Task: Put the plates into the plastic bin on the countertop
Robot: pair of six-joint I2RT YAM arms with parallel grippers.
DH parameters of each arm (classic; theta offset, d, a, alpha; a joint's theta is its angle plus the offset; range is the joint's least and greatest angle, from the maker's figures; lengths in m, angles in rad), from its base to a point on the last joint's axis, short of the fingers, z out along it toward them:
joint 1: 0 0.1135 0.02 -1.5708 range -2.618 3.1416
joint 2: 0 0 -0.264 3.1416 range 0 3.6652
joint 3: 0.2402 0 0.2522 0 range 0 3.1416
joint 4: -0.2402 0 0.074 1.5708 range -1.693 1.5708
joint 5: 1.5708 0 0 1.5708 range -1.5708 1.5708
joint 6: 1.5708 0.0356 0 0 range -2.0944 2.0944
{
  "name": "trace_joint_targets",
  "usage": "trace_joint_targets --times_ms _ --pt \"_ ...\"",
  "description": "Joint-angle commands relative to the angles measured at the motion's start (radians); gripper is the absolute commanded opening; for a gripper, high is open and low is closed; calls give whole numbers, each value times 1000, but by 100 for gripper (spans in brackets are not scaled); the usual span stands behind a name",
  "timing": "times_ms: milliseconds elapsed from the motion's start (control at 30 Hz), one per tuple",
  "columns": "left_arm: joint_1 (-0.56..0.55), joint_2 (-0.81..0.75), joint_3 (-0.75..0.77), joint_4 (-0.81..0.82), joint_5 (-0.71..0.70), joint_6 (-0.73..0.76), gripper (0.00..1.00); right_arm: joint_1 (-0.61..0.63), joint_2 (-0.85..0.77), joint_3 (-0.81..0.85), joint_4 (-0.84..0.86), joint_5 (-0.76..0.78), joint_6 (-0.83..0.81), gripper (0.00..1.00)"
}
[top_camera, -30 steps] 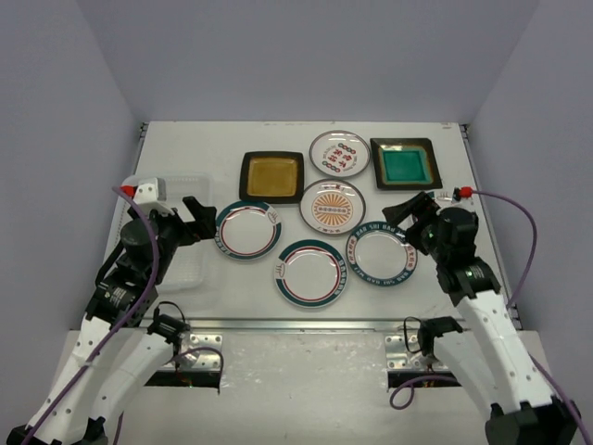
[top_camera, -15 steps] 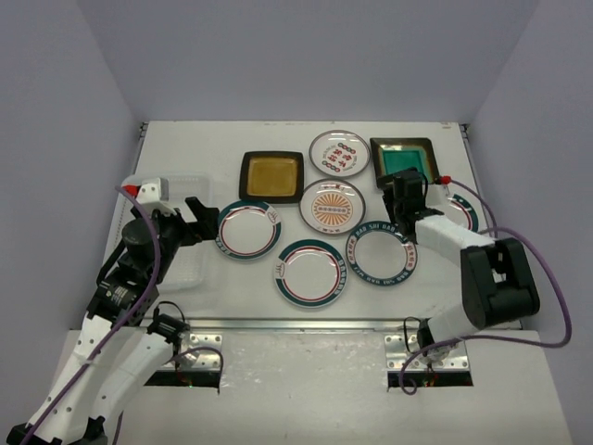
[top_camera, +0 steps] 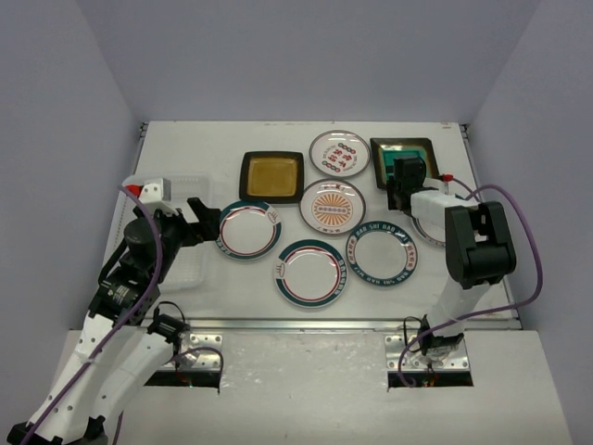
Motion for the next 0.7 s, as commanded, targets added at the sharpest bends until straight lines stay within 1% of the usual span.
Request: trace_joint_targets --times_ms 0,133,200,233,267,500,600,667 --pt "-10 3 0 54 -4 12 100 -21 47 28 -45 -19 103 75" --pt "-10 3 -1 54 -5 12 100 -35 84 14 -29 -51 139 71" --pt "-10 8 0 54 -4 12 100 -39 103 9 -9 -48 142 67" --pt "-12 11 0 54 -4 12 100 -45 116 15 -8 -54 142 66" --pt "-12 13 -1 54 -3 12 100 -48 128 20 -1 -61 142 62" --pt "-10 19 -1 52 -15 12 100 -82 231 81 5 -91 136 41" --pt "-10 23 1 49 -23 12 100 -89 254 95 4 -99 148 41" --pt "-12 26 2 48 -24 12 100 -94 272 108 3 -104 148 37"
